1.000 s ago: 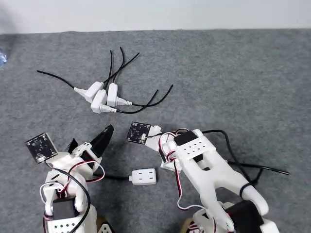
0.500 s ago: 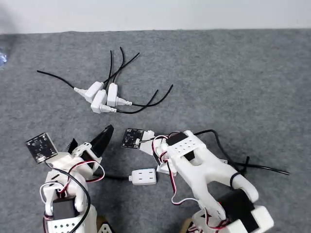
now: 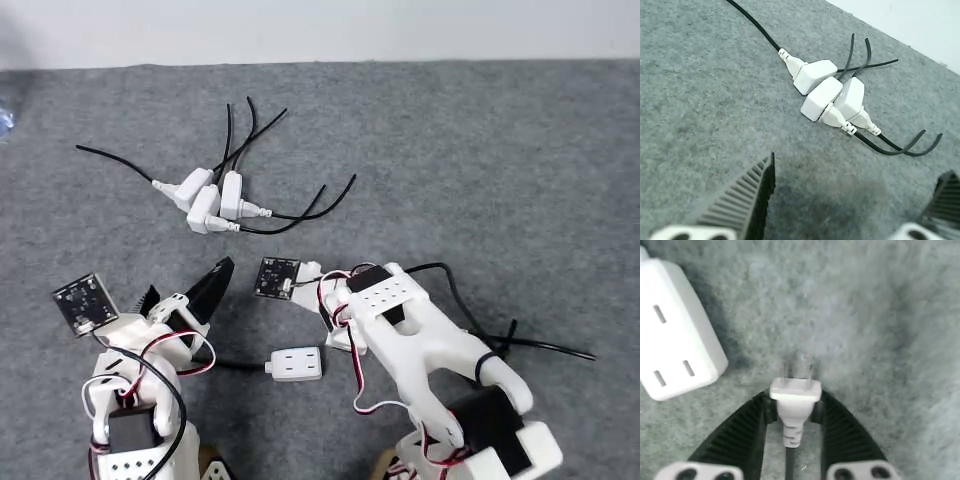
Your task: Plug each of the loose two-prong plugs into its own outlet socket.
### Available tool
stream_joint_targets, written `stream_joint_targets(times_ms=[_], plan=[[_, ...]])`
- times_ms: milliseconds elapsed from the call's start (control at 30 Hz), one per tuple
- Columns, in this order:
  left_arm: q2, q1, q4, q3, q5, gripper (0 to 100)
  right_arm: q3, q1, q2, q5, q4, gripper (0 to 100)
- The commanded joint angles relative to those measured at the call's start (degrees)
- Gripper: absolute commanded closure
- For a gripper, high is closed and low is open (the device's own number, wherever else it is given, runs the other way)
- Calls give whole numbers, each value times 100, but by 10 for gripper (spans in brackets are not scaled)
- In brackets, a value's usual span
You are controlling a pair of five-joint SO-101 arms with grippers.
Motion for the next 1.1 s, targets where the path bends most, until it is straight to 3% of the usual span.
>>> stream_joint_targets(times_ms=[0, 133, 333, 500, 833, 1067], plan=[[-44, 35, -9, -22, -70, 543, -229, 40, 4, 79, -66, 990], [-44, 176, -185, 4, -70, 543, -299, -13, -163, 70, 48, 990], [-53, 1653, -615, 4, 141, 543, -818, -593, -1385, -686, 866, 990], [-53, 2233, -818, -127, 501, 543, -897, -655, -2404, -1108, 1235, 990], [-53, 2321, -818, 31, 501, 543, -1073, -673, -3415, -1415, 1604, 990], [-53, 2277, -818, 31, 501, 543, -1916, -1385, -3635, -1486, 2536, 990]])
